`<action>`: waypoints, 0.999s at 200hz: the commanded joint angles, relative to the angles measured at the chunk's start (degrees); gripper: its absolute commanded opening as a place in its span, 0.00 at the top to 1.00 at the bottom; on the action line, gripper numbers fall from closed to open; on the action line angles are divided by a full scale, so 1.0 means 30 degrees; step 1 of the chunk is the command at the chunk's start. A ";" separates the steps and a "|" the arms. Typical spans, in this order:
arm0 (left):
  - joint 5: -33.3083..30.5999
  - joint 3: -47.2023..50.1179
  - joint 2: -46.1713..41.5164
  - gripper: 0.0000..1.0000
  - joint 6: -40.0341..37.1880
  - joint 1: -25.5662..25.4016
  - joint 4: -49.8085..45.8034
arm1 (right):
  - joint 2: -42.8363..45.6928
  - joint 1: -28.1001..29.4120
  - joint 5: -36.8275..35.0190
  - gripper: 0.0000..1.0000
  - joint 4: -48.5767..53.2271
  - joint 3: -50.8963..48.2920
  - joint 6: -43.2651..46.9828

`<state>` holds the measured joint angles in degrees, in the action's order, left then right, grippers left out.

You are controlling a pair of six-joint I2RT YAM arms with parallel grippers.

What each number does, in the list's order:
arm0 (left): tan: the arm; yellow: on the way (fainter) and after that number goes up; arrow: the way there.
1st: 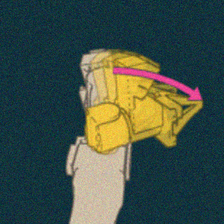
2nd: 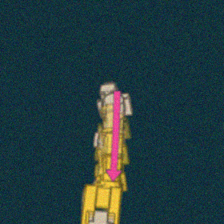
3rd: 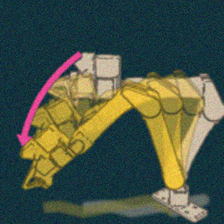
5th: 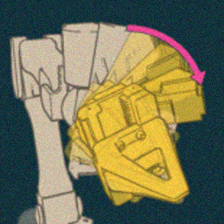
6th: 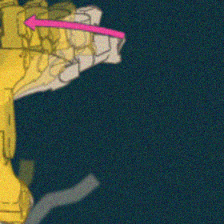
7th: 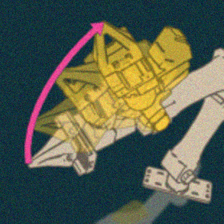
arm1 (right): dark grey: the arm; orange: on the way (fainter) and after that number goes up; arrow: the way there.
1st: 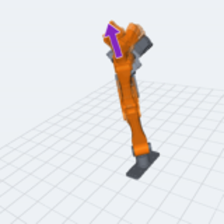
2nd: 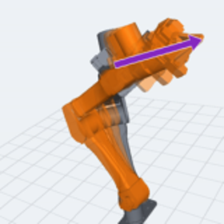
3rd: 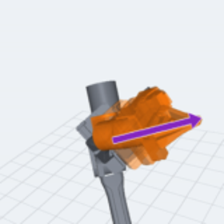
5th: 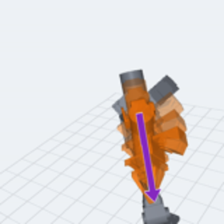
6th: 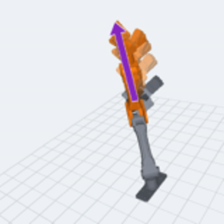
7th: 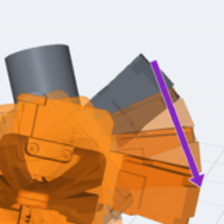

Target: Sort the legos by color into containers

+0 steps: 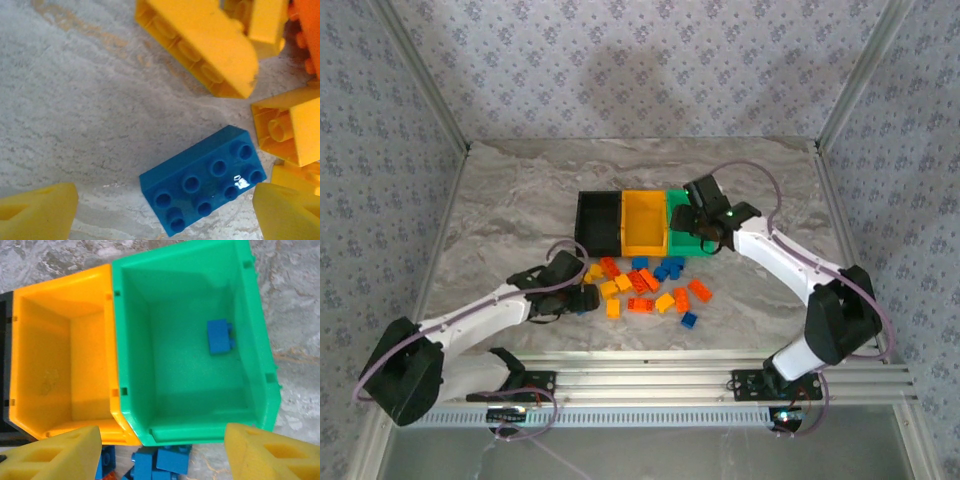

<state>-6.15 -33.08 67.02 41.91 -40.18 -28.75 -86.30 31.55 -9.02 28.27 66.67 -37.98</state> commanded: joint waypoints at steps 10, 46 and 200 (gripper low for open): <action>-0.2801 -0.1161 0.1117 0.09 -0.1033 -0.1416 -0.0828 | 0.1081 0.0038 -0.0583 0.32 -0.0162 -0.0571 -0.0821; -0.3648 -0.1541 0.2366 0.08 -0.1134 -0.2501 -0.0959 | 0.1519 0.0018 -0.0657 0.31 0.0235 -0.0747 -0.1191; -0.3636 -0.2567 0.6133 0.24 -0.1077 -0.3208 -0.0909 | 0.2093 -0.0130 -0.0921 0.31 0.0716 -0.0750 -0.1574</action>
<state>-16.73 -42.24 82.63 38.13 -49.30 -26.83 -81.52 31.48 -10.33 28.51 64.62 -41.60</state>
